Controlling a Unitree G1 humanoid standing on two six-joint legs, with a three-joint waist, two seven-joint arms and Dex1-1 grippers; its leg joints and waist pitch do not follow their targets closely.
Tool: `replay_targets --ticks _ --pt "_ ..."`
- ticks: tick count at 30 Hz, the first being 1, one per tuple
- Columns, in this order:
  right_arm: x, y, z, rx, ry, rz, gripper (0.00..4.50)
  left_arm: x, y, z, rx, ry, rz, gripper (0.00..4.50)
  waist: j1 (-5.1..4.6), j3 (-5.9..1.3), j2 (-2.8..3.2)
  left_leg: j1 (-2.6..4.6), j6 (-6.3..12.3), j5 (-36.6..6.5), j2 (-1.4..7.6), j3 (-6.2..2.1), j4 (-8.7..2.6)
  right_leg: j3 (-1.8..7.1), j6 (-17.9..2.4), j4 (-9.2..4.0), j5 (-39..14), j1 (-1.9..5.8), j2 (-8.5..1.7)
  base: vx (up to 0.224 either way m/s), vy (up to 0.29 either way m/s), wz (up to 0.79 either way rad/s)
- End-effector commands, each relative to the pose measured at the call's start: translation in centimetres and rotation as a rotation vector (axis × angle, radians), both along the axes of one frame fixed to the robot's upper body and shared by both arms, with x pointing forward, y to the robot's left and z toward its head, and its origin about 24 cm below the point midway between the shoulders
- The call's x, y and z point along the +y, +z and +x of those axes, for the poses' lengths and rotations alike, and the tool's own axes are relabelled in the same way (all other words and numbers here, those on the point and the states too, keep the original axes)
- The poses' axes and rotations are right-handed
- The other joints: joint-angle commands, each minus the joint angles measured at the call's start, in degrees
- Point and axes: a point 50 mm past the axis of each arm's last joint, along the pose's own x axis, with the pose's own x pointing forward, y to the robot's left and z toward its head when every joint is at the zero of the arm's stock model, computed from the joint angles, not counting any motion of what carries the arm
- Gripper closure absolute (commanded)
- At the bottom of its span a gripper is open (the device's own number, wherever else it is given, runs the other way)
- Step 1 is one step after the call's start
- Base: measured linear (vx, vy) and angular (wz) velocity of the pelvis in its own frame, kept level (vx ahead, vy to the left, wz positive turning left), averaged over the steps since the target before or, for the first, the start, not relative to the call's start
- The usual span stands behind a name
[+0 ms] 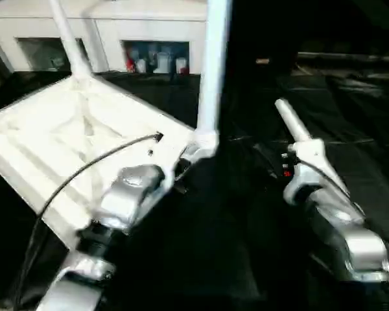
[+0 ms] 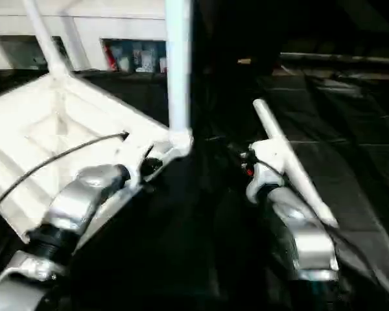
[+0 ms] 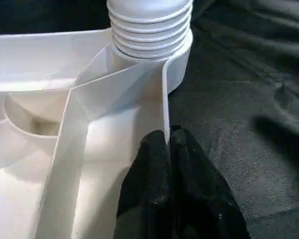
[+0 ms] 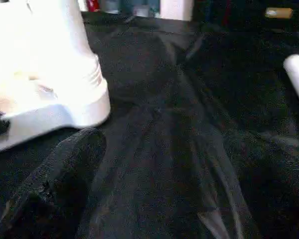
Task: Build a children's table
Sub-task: Insert table leg to table base
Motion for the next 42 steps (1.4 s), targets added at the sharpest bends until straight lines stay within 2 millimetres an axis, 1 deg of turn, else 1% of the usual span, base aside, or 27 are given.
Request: replay_targets --ticks 1,2,3,4,5,6,7,8,9,10,11,12,13,14,15,17,18,19,21,22,23,24,29,32,35,38,42 --pt "0.5 0.1 0.0 0.004 0.019 0.047 0.24 0.2 2.0 0.5 -0.092 0.004 -0.011 4.50 -3.61 -6.75 1.00 13.45 22.95 31.22 8.62 -8.19 -2.91 3.68 -0.95 5.72 -1.34 -7.86 0.87 0.072 -0.058 0.10" --pt "0.5 0.1 0.0 0.004 0.019 0.047 0.24 0.2 2.0 0.5 -0.092 0.004 -0.011 4.50 -2.94 -6.73 0.62 13.10 24.52 43.53 9.13 -8.84 -1.83 5.68 -0.05 6.48 -0.35 -9.42 -0.03 -0.051 -0.041 -0.24" --pt "0.5 0.1 0.0 -0.001 0.032 0.025 0.24 0.2 2.0 0.5 -0.090 0.006 -0.007 4.50 -2.29 -6.60 -1.63 10.79 19.89 62.82 6.72 -7.68 0.43 11.71 3.11 4.47 13.37 -11.11 -3.46 -0.051 -0.041 -0.24" --pt "0.5 0.1 0.0 -0.001 0.032 0.025 0.24 0.2 2.0 0.5 -0.090 0.006 -0.007 4.50 -1.70 -6.63 -3.22 7.75 14.17 57.64 2.43 -5.43 2.30 13.34 2.55 1.85 23.18 -9.57 -4.56 -0.134 -0.031 -0.16" --pt "0.6 0.1 0.0 -0.002 0.043 0.016 0.24 0.2 2.0 0.5 -0.091 0.002 -0.001 4.50 -1.01 -6.26 -6.04 0.69 9.56 45.15 -2.42 -2.57 3.02 14.75 4.62 3.05 37.47 -4.05 -3.99 -0.107 -0.047 0.18" --pt "0.6 0.0 -0.1 -0.001 0.052 0.012 0.24 0.2 1.9 0.4 -0.092 0.000 0.004 4.50 2.03 -5.60 -4.52 -0.96 2.65 19.88 -3.79 0.44 1.50 13.55 6.32 1.25 51.73 -2.99 -4.18 -0.107 -0.047 0.18" --pt "0.7 0.0 -0.2 0.000 0.062 0.013 0.24 0.2 1.9 0.4 -0.091 -0.004 0.005 4.50 1.61 -5.90 -4.91 -0.53 -3.72 11.11 -3.28 0.99 -0.79 11.46 5.81 2.05 54.31 -1.16 -2.58 -0.053 -0.080 0.24" --pt "0.7 0.0 -0.2 0.000 0.062 0.013 0.24 0.2 1.9 0.4 -0.091 -0.004 0.005 4.50 2.17 -6.01 -3.91 0.12 -5.69 9.43 -2.94 1.07 -1.28 11.06 5.16 1.91 52.51 -1.23 -1.96 -0.061 -0.066 0.04" --pt "0.7 0.1 -0.2 -0.001 0.066 0.016 0.24 0.2 1.9 0.3 -0.093 -0.016 0.000 4.50 1.80 -5.95 -2.97 0.33 -7.03 8.10 -1.66 1.11 -2.23 10.79 2.67 1.84 48.18 -1.10 -1.61 -0.061 -0.066 0.04" --pt "0.6 0.1 -0.1 -0.003 0.067 0.018 0.24 0.2 1.9 0.3 -0.089 -0.019 -0.007 4.50 1.81 -5.68 -2.30 0.44 -7.78 7.29 -0.44 1.13 -3.31 10.13 -0.48 1.26 40.55 -1.30 -1.11 -0.083 -0.018 0.03" --pt "0.6 0.1 -0.1 -0.004 0.068 0.018 0.24 0.2 1.9 0.3 -0.087 -0.020 -0.010 4.50 1.69 -5.17 -1.95 0.96 -8.70 3.58 0.72 1.24 -4.06 9.83 -5.53 0.56 28.97 -1.93 -0.67 -0.101 0.010 0.05" --pt "0.6 0.2 -0.1 -0.006 0.068 0.023 0.24 0.2 2.0 0.2 -0.082 -0.029 -0.017 4.50 1.67 -4.97 -1.66 1.23 -9.20 1.66 1.27 1.30 -4.47 9.70 -8.47 0.22 22.61 -2.14 -0.65 -0.101 0.010 0.05" --pt "0.4 0.5 0.0 -0.017 0.073 0.032 0.24 0.2 2.0 0.0 -0.081 -0.062 -0.025 4.50 1.58 -4.42 -1.43 1.84 -9.86 -3.88 2.18 1.85 -5.28 9.52 -12.92 -0.62 10.76 -2.69 -0.60 -0.121 0.035 0.07" --pt "0.3 0.6 0.0 -0.023 0.075 0.037 0.24 0.1 2.1 -0.1 -0.080 -0.084 -0.034 4.50 1.47 -4.23 -1.64 1.95 -10.11 -6.59 2.41 2.16 -5.53 9.52 -13.99 -0.98 5.86 -2.82 -0.47 -0.119 0.044 0.04" --pt "0.2 0.7 0.0 -0.027 0.077 0.038 0.24 0.1 2.1 -0.2 -0.079 -0.097 -0.041 4.50 1.39 -3.72 -1.96 1.92 -10.67 -11.10 2.47 2.71 -5.91 9.71 -14.39 -1.63 -2.27 -3.12 -0.45 -0.119 0.044 0.04" --pt "-0.1 1.0 0.0 -0.045 0.075 0.055 0.24 0.0 2.1 -0.5 -0.078 -0.149 -0.032 4.50 1.49 -3.21 -2.31 2.33 -11.79 -18.11 2.38 3.28 -6.35 9.74 -11.05 -3.09 -16.96 -3.94 -0.95 -0.082 0.027 0.00" --pt "-0.1 1.1 0.0 -0.045 0.078 0.059 0.11 0.0 2.1 -0.5 -0.079 -0.154 -0.030 4.50 1.51 -3.21 -2.29 2.40 -12.03 -18.87 2.42 3.24 -6.38 9.71 -10.14 -3.34 -19.27 -4.10 -1.15 -0.100 0.033 -0.01" --pt "-0.2 1.4 -0.1 -0.049 0.145 0.096 0.11 0.0 2.1 -0.8 -0.085 -0.231 -0.005 4.50 1.75 -3.40 -2.13 2.53 -12.06 -19.72 2.47 3.13 -6.44 9.68 -8.92 -3.72 -20.83 -4.27 -1.32 -0.086 0.027 -0.03" --pt "-0.1 1.5 -0.4 -0.050 0.231 0.094 0.11 0.0 2.0 -1.1 -0.087 -0.293 0.012 4.50 1.96 -3.50 -2.01 2.08 -11.98 -18.57 2.61 3.19 -6.74 9.59 -8.42 -3.71 -19.06 -4.12 -1.29 -0.095 0.026 -0.05" --pt "-0.1 1.4 -0.7 -0.048 0.297 0.074 0.11 -0.1 2.1 -1.2 -0.093 -0.344 0.015 4.50 2.17 -3.66 -2.48 2.04 -11.84 -17.50 2.69 3.46 -6.70 9.61 -8.42 -3.64 -17.48 -4.15 -1.25 -0.058 0.014 -0.01" --pt "-0.1 1.4 -0.8 -0.045 0.327 0.064 0.11 -0.1 2.2 -1.3 -0.096 -0.370 0.014 4.50 2.32 -3.60 -2.44 2.04 -11.64 -17.35 2.76 3.54 -6.72 9.67 -8.42 -3.66 -17.37 -4.23 -1.29 0.000 0.000 0.00" --pt "-0.5 1.2 -1.1 -0.046 0.388 0.036 0.11 -0.4 2.2 -1.9 -0.089 -0.483 0.013 4.50 2.42 -3.54 -2.83 2.11 -11.36 -16.95 2.77 3.84 -6.63 9.83 -8.41 -3.80 -17.79 -4.51 -1.31 0.000 0.000 0.00" --pt "-1.5 0.8 -1.0 -0.032 0.450 -0.038 0.11 -0.8 1.9 -2.5 -0.074 -0.618 0.067 4.50 4.28 -3.56 -2.96 2.84 -11.06 -16.09 3.18 4.43 -6.39 10.18 -8.68 -4.15 -20.10 -5.54 -1.74 0.000 0.000 0.00" --pt "-2.2 0.6 -0.6 -0.023 0.452 -0.092 0.11 -1.2 1.6 -2.6 -0.070 -0.670 0.101 4.50 5.01 -3.69 -3.17 2.67 -10.90 -13.91 3.11 4.87 -6.40 10.19 -8.81 -3.99 -18.96 -5.37 -1.73 0.000 0.000 0.00" --pt "-2.6 0.7 -0.4 -0.015 0.483 -0.099 0.11 -1.6 1.6 -2.8 -0.067 -0.716 0.095 4.50 5.02 -3.92 -3.12 2.52 -10.52 -13.85 3.14 5.18 -6.65 10.01 -9.27 -3.73 -16.36 -5.18 -1.64 0.000 0.000 0.00" --pt "-2.6 0.3 -0.7 0.006 0.535 -0.133 0.11 -1.7 1.6 -2.8 -0.071 -0.728 0.097 4.50 4.72 -3.99 -3.19 1.81 -10.41 -14.46 3.11 4.92 -6.93 9.68 -8.82 -3.54 -16.26 -4.69 -1.72 0.000 0.000 0.00" --pt "-2.4 -0.4 -1.1 0.042 0.609 -0.187 0.11 -1.7 1.5 -2.5 -0.077 -0.727 0.112 4.50 4.68 -4.24 -3.48 1.52 -9.38 -11.75 3.05 5.11 -6.66 9.80 -9.42 -3.18 -12.34 -4.50 -1.71 0.000 0.000 0.00"
